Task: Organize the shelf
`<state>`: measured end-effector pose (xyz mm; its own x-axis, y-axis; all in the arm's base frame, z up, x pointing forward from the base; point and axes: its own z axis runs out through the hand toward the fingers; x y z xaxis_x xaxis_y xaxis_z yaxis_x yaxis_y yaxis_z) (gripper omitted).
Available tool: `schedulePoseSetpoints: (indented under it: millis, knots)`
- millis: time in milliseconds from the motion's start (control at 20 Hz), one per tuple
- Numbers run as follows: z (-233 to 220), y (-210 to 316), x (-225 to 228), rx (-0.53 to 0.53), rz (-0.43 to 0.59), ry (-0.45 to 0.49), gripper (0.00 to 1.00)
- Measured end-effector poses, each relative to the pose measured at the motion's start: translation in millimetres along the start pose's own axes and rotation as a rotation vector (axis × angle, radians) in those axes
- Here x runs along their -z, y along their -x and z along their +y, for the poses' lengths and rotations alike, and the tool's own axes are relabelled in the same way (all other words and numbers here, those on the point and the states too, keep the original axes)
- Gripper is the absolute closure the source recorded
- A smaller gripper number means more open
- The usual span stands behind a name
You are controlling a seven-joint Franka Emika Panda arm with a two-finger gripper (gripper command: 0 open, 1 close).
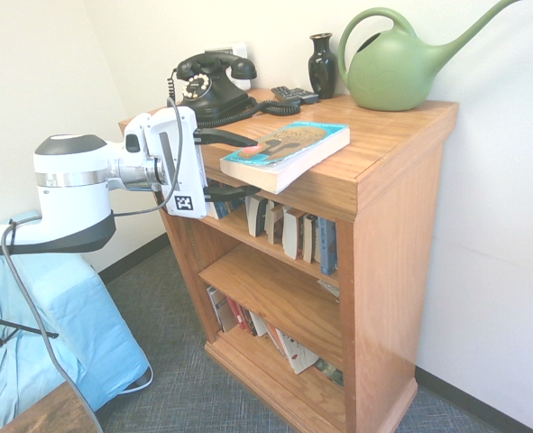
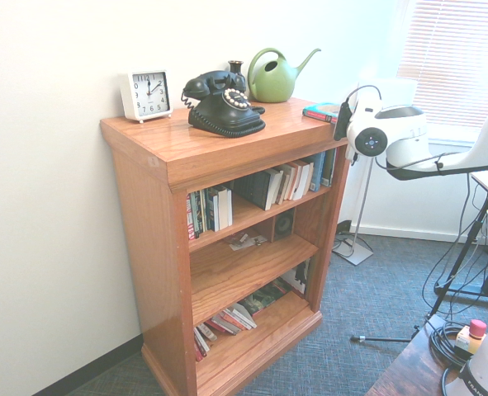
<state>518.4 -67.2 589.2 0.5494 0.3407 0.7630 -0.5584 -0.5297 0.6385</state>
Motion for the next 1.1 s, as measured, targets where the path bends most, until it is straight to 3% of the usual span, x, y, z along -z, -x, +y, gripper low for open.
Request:
schedulePoseSetpoints:
  millis: [400,450,1100]
  knots:
    - [-1.8,-12.5,-21.1,-0.003,-0.019,0.018,0.0]
    - [-2.5,-12.4,-22.1,-0.002,-0.021,0.018,1.0]
    - [-11.3,-5.9,-29.1,0.011,-0.035,0.015,1.0]
